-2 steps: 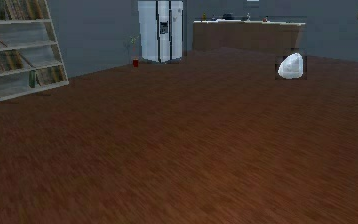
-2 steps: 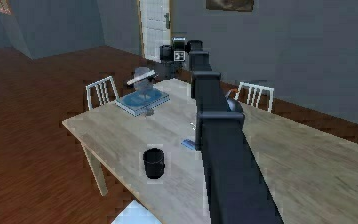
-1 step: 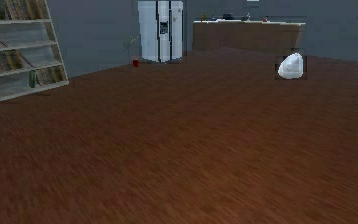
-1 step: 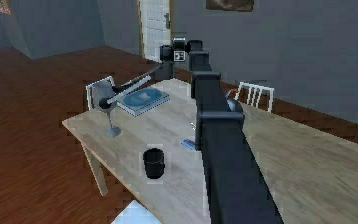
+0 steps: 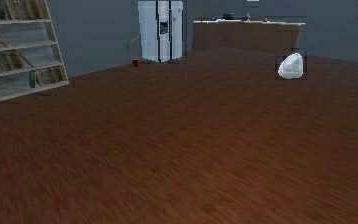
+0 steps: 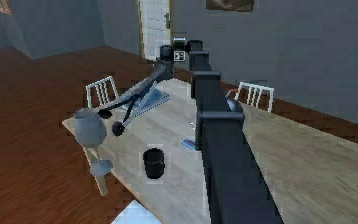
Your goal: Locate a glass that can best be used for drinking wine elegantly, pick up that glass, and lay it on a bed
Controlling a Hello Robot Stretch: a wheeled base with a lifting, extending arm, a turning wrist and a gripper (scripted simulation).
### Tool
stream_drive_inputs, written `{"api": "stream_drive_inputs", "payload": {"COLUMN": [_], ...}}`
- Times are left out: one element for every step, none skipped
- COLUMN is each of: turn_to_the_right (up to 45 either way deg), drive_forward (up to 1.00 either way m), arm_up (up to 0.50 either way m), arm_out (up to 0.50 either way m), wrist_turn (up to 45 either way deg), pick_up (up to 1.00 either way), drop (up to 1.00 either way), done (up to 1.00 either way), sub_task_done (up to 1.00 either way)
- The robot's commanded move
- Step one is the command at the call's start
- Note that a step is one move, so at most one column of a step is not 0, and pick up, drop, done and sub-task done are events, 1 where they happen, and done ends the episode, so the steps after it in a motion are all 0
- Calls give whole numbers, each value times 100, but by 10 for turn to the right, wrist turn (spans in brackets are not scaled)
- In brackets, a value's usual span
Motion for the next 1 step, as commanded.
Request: {"api": "stream_drive_inputs", "payload": {"turn_to_the_right": [0], "drive_forward": [0], "arm_up": [0], "arm_out": [-48], "wrist_turn": [0], "pick_up": [0], "drop": [0], "done": [0], "sub_task_done": [0]}}
